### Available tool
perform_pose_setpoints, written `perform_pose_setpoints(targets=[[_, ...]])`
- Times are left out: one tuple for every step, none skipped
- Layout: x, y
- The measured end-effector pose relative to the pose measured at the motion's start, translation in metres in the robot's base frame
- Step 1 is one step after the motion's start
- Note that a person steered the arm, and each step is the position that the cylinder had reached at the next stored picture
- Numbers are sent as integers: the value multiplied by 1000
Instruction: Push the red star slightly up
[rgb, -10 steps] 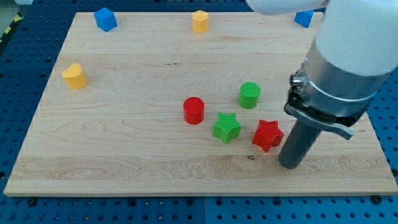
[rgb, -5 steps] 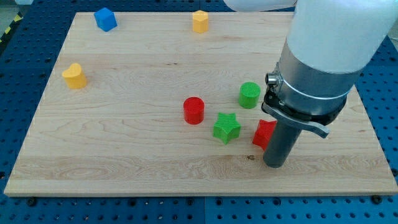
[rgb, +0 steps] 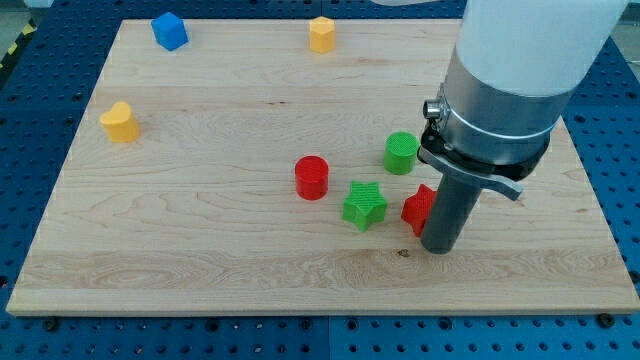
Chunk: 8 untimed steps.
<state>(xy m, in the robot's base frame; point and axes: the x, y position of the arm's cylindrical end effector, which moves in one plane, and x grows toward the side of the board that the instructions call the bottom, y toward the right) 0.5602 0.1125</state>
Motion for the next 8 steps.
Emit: perform_pose_setpoints(targets=[[-7, 0], [-10, 0], [-10, 0], [-16, 0], [-20, 0], [-20, 0], [-9, 3], [7, 16]])
